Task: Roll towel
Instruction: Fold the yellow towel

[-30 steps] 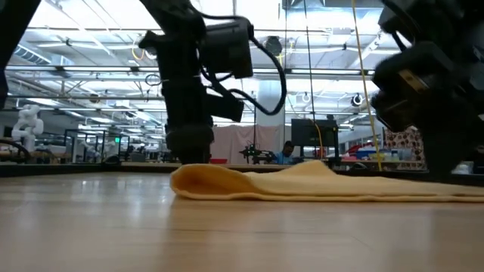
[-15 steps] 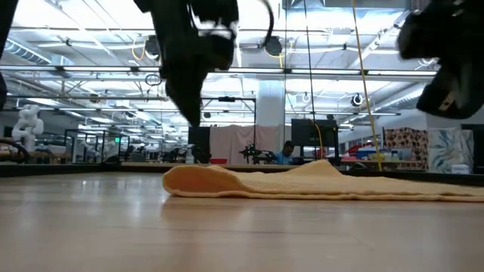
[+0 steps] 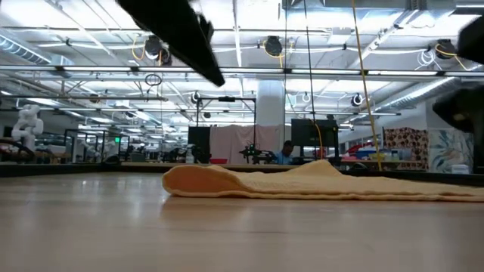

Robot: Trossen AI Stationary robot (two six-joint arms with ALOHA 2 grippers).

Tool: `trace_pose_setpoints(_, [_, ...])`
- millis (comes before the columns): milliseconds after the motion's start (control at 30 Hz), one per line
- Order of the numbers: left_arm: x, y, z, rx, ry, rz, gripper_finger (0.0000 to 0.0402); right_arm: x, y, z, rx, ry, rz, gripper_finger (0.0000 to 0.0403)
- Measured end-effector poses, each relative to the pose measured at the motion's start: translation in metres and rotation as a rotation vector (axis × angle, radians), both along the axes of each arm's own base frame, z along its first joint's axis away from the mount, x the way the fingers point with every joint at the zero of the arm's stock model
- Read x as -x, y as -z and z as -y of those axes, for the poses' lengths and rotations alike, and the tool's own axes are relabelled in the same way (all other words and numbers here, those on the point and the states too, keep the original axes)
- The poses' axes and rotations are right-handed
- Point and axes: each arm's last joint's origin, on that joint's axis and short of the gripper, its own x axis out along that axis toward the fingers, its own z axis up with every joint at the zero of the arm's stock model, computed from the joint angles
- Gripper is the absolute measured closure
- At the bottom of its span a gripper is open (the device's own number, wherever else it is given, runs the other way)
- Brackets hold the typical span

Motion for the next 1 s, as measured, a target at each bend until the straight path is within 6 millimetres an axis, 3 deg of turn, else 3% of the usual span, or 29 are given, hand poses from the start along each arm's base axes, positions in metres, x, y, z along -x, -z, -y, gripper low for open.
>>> trace_pose_setpoints(200, [0.002, 0.024, 0.031, -0.066, 0.063, -0.010, 0.0067, 0.016, 0.024, 0.002, -0.005, -0.001, -0.050, 0.0189])
trace_pose_setpoints(300, [0.002, 0.043, 0.037, -0.052, 0.045, -0.068, 0.0070, 0.017, 0.028, 0.004, 0.019, 0.020, -0.034, 0.0191])
trace_pose_setpoints(467, [-0.002, 0.058, 0.035, -0.002, -0.037, -0.115, 0.0071, 0.021, 0.035, 0.008, 0.022, 0.050, -0.051, 0.0192])
trace_pose_setpoints(1000, [-0.002, 0.059, 0.033, 0.009, -0.044, -0.137, 0.0071, 0.014, 0.029, 0.005, 0.067, 0.107, 0.048, 0.0193])
